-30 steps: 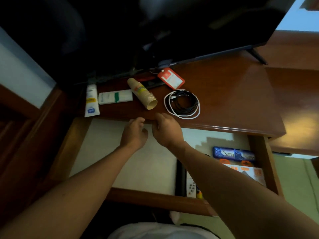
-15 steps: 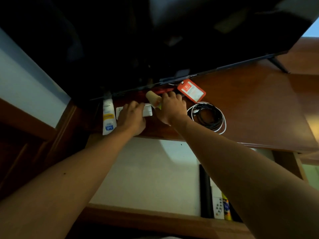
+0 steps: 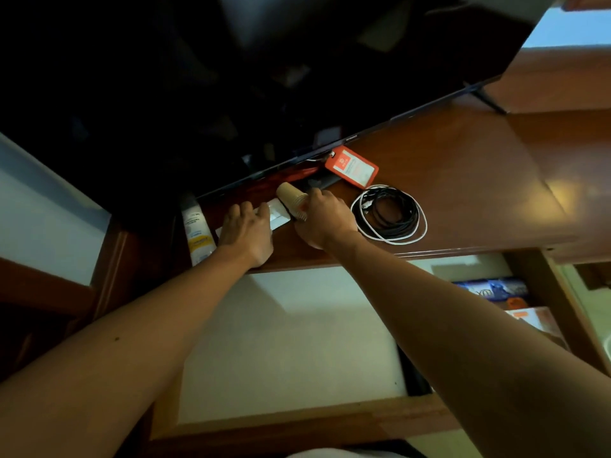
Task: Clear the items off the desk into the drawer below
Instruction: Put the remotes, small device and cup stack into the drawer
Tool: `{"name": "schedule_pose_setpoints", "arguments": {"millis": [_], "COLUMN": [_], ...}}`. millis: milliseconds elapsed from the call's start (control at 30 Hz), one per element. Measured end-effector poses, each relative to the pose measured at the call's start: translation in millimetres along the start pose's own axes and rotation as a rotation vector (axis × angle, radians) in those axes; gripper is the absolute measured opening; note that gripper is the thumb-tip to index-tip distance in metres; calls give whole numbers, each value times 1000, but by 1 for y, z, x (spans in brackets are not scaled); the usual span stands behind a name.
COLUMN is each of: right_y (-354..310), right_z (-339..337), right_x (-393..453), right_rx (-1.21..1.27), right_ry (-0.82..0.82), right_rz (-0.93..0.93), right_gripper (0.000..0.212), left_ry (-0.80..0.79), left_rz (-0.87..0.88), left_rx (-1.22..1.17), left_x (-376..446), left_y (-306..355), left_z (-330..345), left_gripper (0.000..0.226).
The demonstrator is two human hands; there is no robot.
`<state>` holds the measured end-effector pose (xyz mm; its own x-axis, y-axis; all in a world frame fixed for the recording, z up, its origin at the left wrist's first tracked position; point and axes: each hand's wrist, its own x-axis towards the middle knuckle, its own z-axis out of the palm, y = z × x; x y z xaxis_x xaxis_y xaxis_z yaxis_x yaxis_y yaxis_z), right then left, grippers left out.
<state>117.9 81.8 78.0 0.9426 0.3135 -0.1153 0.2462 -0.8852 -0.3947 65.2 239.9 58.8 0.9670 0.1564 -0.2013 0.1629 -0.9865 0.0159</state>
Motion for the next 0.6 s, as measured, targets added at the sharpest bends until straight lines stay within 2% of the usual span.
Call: {"name": "schedule_pose_setpoints", "arguments": {"millis": [133, 300, 467, 600], "right_y": [11, 30, 65, 100], "right_z": [-9, -23, -21, -16], "right_x": [-19, -52, -100, -130], "right_rx": [80, 194, 244, 204], "right_ry": [20, -3, -23, -60], "right_rz": [42, 110, 140, 132], "right_gripper": [64, 60, 69, 64], "left_ry": [49, 113, 98, 67], "left_rz": [-7, -79, -138, -163], "left_rx": [-55, -127, -268, -341], "left_x": [-11, -39, -76, -103], "left_y": [18, 55, 97, 123], "left_z": [-3, -3, 12, 33], "left_gripper": [62, 57, 52, 56]}}
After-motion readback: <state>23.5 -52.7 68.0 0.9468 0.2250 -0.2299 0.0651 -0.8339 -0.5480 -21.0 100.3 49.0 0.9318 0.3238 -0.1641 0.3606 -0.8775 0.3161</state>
